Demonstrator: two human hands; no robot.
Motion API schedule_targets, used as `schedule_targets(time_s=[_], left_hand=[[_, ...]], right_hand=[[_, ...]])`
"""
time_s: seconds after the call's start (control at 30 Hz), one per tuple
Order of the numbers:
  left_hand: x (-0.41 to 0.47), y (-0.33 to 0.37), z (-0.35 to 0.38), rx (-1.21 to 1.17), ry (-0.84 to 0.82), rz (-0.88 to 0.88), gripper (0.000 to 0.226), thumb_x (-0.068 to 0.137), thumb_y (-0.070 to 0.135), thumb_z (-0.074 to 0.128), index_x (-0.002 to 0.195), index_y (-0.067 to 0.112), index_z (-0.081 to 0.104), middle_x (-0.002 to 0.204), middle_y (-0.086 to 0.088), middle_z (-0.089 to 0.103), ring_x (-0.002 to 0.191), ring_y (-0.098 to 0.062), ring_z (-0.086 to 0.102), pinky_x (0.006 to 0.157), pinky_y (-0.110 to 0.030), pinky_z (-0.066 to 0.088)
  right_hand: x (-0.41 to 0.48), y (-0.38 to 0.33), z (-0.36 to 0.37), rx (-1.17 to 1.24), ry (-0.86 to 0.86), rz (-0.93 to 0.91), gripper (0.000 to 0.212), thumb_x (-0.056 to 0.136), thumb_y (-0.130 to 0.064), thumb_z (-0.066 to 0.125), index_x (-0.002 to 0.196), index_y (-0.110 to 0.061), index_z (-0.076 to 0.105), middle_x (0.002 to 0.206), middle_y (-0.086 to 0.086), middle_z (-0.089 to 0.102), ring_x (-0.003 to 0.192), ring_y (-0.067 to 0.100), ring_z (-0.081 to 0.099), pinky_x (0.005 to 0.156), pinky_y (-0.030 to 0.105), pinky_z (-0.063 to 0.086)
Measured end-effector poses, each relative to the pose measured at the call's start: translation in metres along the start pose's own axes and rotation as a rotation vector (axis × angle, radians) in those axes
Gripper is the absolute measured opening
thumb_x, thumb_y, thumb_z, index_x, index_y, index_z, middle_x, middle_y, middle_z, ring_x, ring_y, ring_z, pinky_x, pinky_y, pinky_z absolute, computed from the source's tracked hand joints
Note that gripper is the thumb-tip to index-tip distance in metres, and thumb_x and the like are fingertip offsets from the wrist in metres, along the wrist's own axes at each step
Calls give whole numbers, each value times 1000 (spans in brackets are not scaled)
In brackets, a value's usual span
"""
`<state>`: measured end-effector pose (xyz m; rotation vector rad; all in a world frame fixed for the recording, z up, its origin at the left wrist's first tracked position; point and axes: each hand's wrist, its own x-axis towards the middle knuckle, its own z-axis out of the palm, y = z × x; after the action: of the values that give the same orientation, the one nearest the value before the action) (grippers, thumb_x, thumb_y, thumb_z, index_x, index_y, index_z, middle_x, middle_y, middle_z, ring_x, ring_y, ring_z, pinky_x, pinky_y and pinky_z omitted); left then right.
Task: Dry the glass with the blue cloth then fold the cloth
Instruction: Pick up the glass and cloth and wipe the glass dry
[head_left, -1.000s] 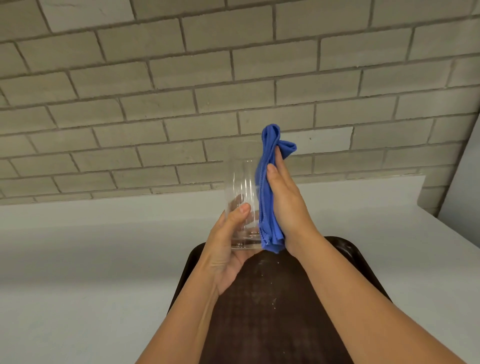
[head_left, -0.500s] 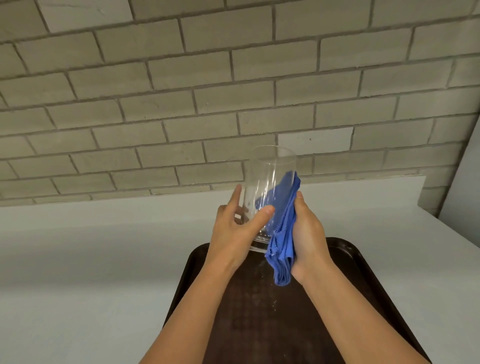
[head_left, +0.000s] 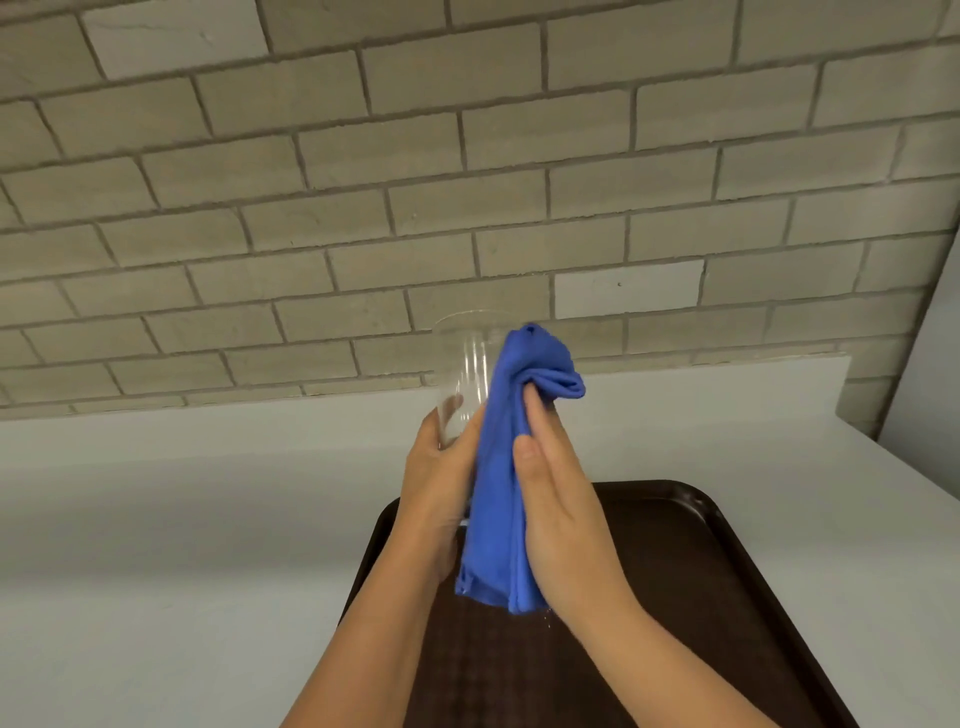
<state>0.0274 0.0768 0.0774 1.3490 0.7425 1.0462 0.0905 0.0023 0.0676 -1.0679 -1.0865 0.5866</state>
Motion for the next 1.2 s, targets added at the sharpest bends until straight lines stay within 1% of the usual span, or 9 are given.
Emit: schedule_targets(time_s=[0.07,0.23,0.33,0.47,0.6,0.73,0.93,1.07,1.2], left_hand=[[-3,-7,-3,-129,-98,-7,16,86,30,51,98,27,62,90,6,70,77,-2,69,61,-16,54],[-9,-9,-8,-445,-250,-183,36,80,46,51,99,21,69,91,4,77,89,-10,71,69,-26,59],[-6,-6,-9,-525,-294,-210,60,66,56,61,113,18,67,110,-9,72,100,-24,68,84,-41,56],[-3,-13,-13,-510,-295,-237,64,64,58,63,111,15,67,102,-10,74,93,-25,71,72,-38,57],[-3,-24,-17,-458,-225,-262,69,58,61,67,108,14,69,94,-10,75,86,-24,71,70,-35,57],[0,-23,-23,-448,-248,-260,55,63,61,61,91,15,74,76,-5,75,70,-19,71,60,-29,56],[-4,-20,-16,-626,-278,-177,42,68,48,61,97,20,74,91,-4,76,85,-17,72,68,-30,58],[-1,-16,-20,-514,-308,-224,63,62,61,60,111,22,67,102,-7,73,94,-25,69,83,-45,55],[-2,-22,-23,-361,-299,-217,60,52,64,63,99,27,73,94,-3,75,87,-22,70,87,-46,52]], right_hand=[[-6,-2,5,-148,-69,-112,36,92,-44,28,122,-59,15,147,-27,19,133,-15,17,113,18,20],[27,-15,4,-445,-84,-273,55,92,-37,35,142,-37,12,153,-12,12,138,0,15,110,21,21],[52,-24,0,-329,-115,-148,59,93,-34,38,144,-32,8,156,-11,6,141,3,9,113,24,16],[50,-15,-4,-115,-98,53,54,93,-35,38,141,-38,15,152,-9,26,136,9,29,114,35,27],[11,10,-3,-52,-68,92,46,91,-39,39,134,-49,26,138,-17,45,120,-3,46,101,17,39],[-22,19,3,-219,-126,-43,44,86,-48,33,122,-63,13,143,-37,17,126,-26,16,94,-8,17],[17,1,9,-472,-123,-275,51,91,-37,33,133,-51,7,155,-18,1,140,-3,1,112,18,14],[58,-4,3,-140,-91,-5,50,94,-35,34,140,-42,16,145,-11,32,128,5,35,103,22,30],[48,14,-3,102,-37,208,45,91,-45,33,135,-35,36,125,-1,56,107,13,57,93,31,46]])
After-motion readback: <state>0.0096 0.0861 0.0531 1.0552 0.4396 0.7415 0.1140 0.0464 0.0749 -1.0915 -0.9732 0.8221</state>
